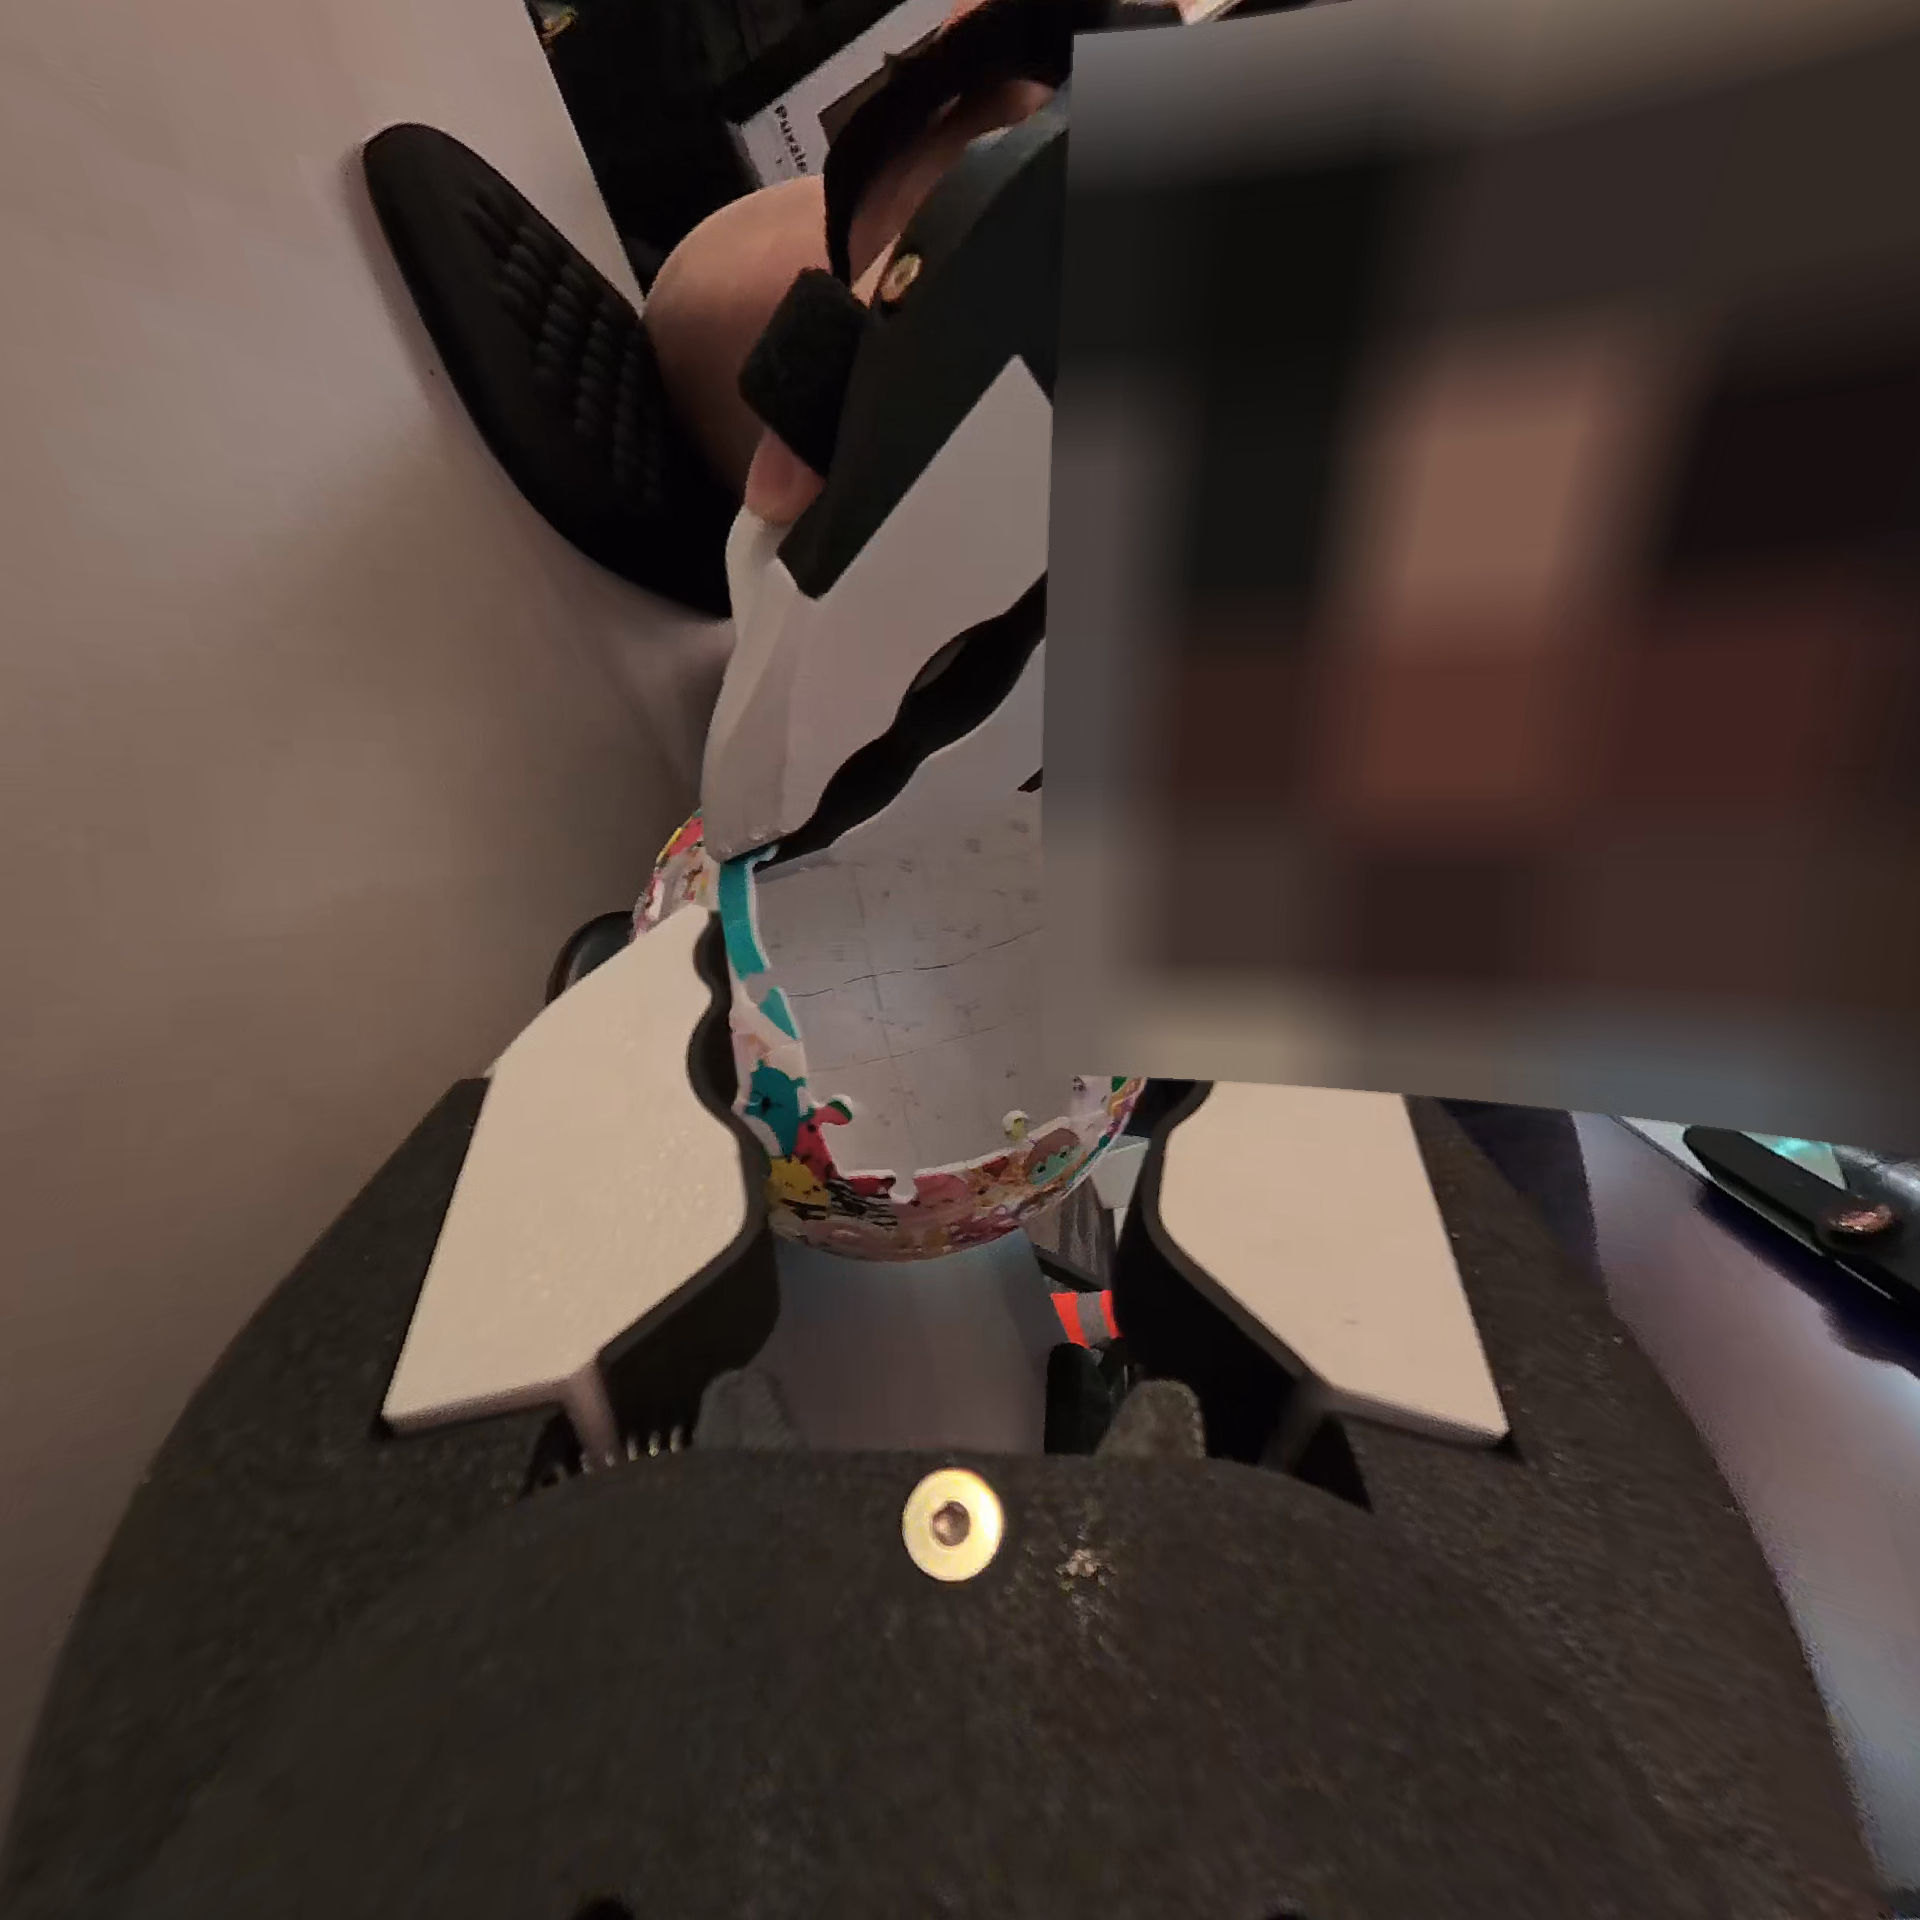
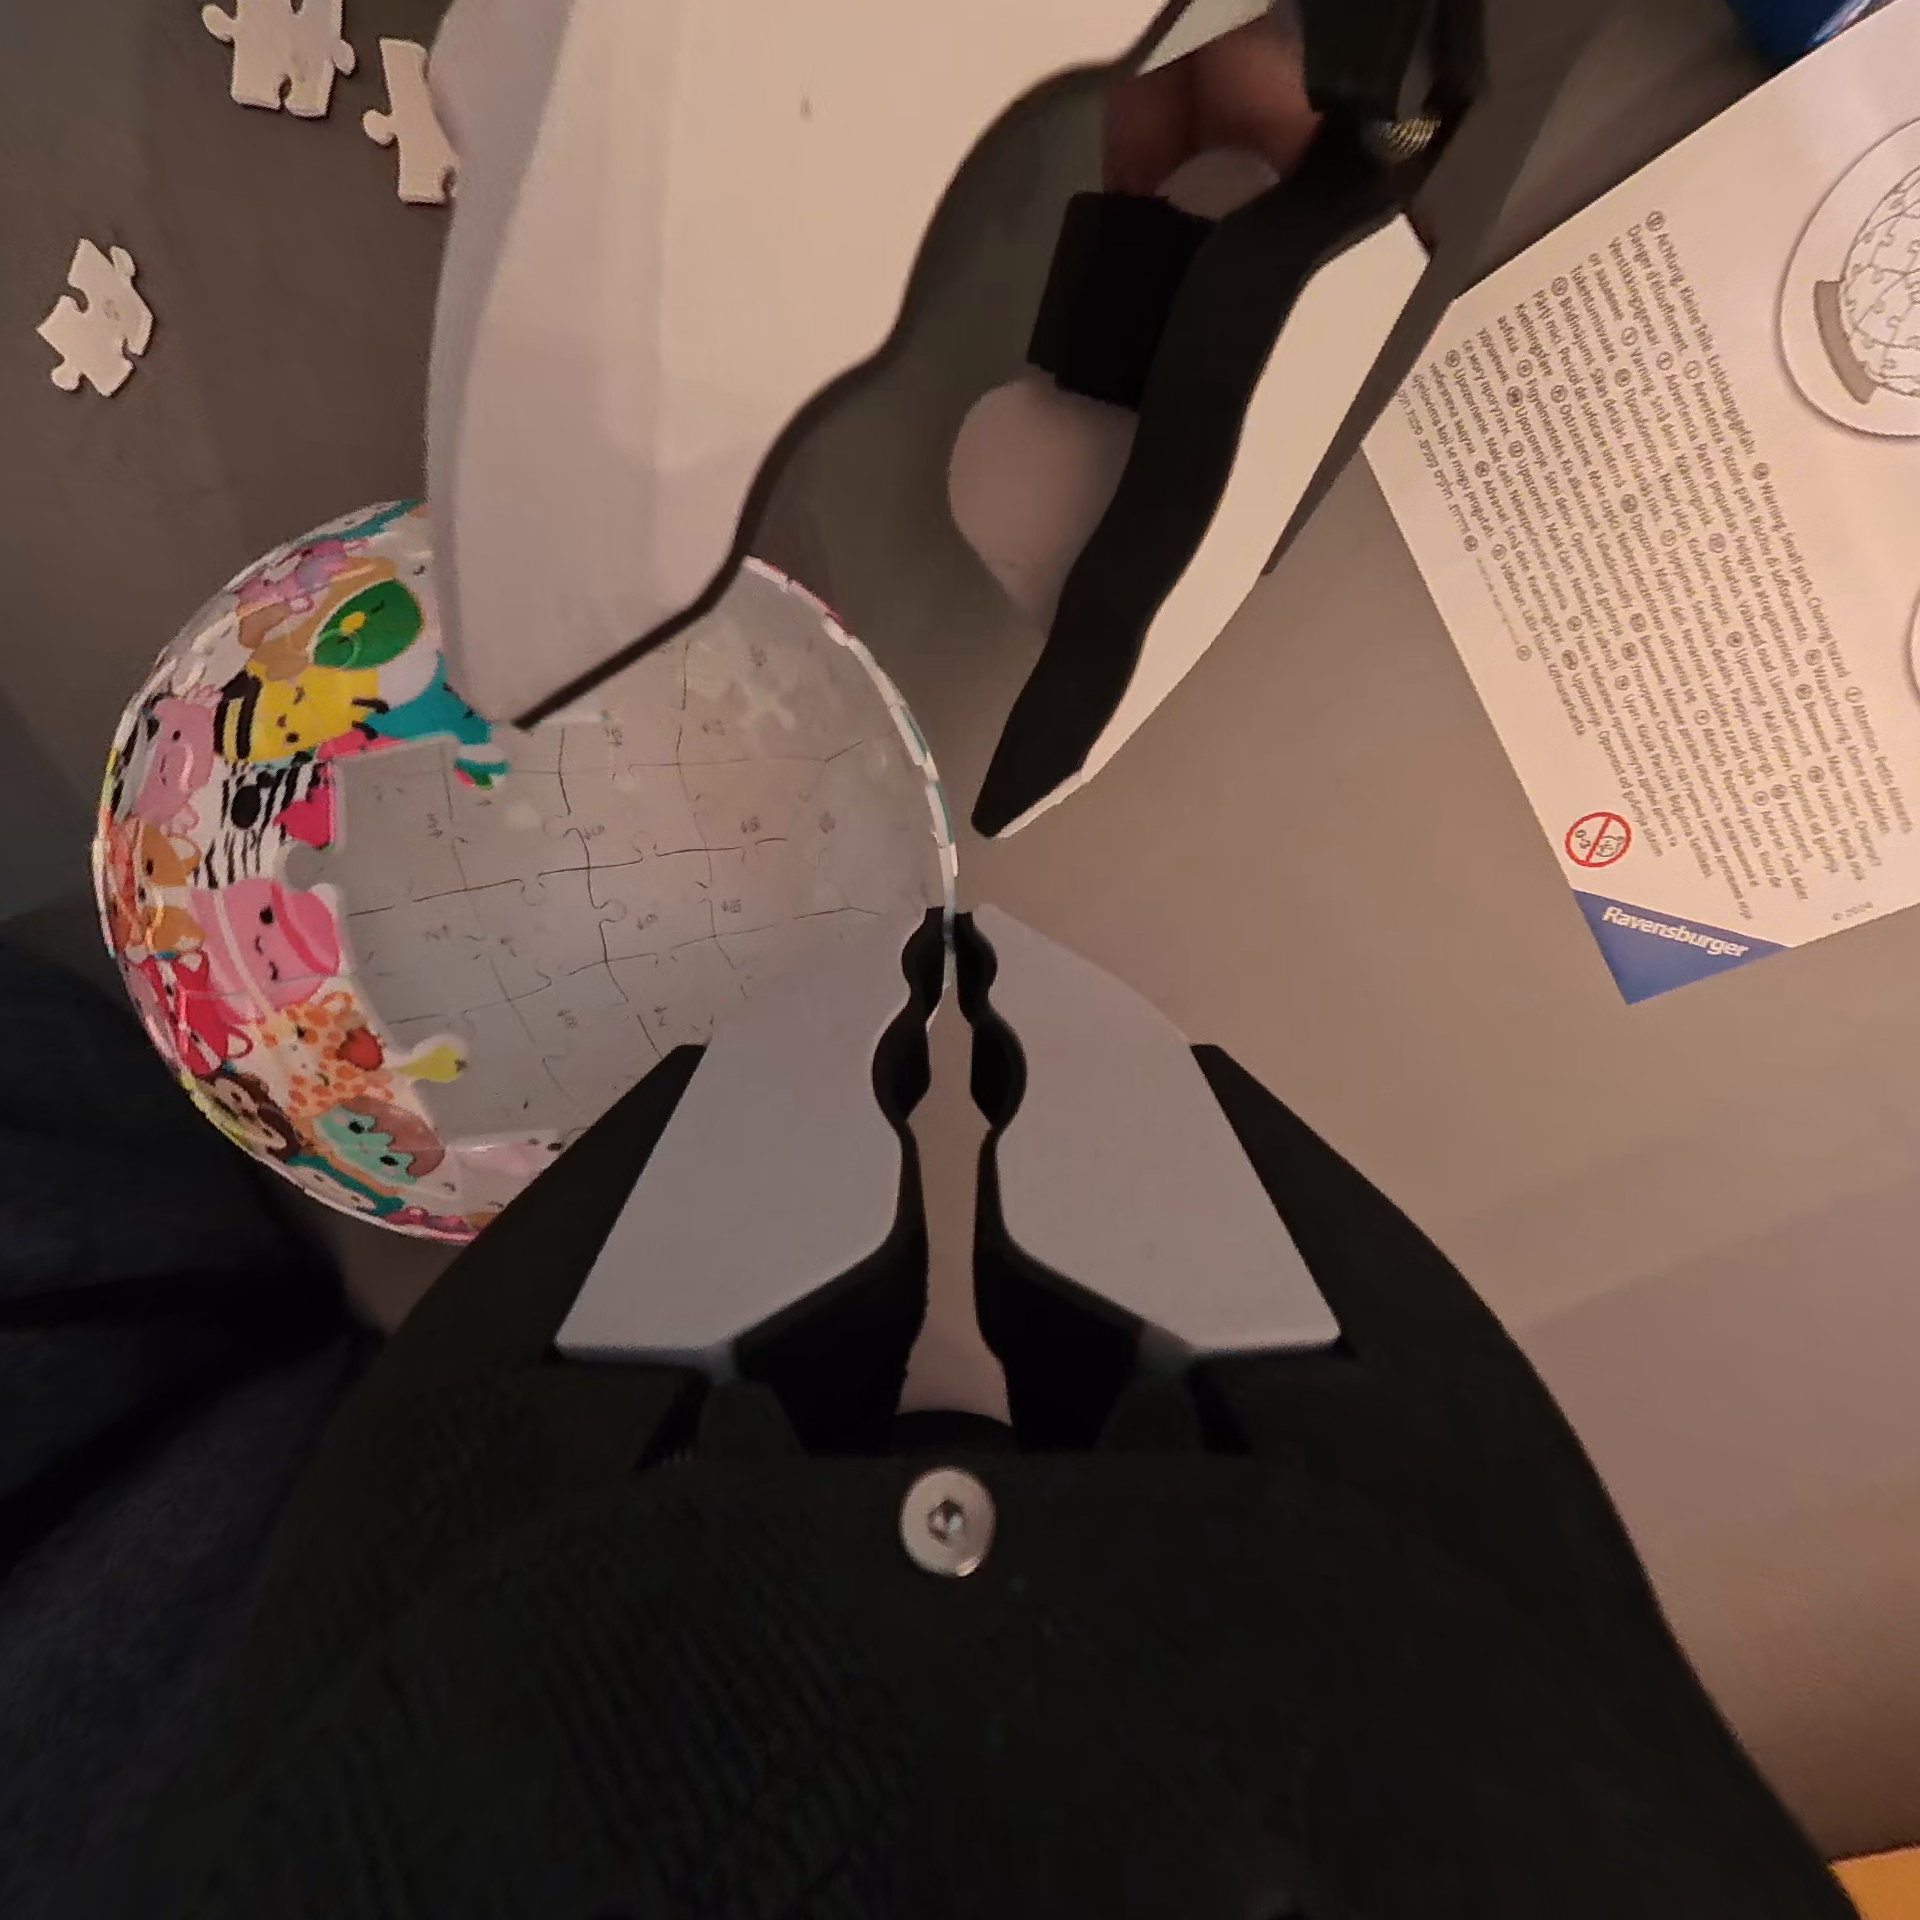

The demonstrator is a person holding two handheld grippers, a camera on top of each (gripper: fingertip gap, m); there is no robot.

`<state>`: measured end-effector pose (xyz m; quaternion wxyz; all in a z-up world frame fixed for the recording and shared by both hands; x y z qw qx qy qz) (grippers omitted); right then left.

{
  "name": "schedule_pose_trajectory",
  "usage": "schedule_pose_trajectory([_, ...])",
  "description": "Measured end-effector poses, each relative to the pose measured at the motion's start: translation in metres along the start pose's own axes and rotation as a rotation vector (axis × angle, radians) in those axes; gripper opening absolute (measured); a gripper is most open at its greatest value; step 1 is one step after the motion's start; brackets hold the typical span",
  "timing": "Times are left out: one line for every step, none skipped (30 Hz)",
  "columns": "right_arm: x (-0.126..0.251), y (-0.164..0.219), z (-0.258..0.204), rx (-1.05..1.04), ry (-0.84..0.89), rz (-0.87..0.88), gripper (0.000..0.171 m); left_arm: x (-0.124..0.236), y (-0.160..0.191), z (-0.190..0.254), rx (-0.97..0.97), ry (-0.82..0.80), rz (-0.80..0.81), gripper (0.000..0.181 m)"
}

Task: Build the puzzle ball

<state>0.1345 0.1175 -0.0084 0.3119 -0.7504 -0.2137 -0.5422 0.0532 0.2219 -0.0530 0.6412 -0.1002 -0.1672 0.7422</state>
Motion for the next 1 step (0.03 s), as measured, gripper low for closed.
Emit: schedule_pose_trajectory([0.0001, 0.0000, 0.0000, 0.001, 0.000, 0.000, 0.003, -0.0008, 0.0001, -0.0012, 0.004, -0.004, -0.001, 0.082])
Point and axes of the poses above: each gripper's, where its closed fingertips meet, x back along the fingers, y out of its underside, z = x × y across the jaws, the point moved 10 cm from there along x, back along the fingers, and after that the axes turned 6 degrees about -z, right-handed, at the moved point
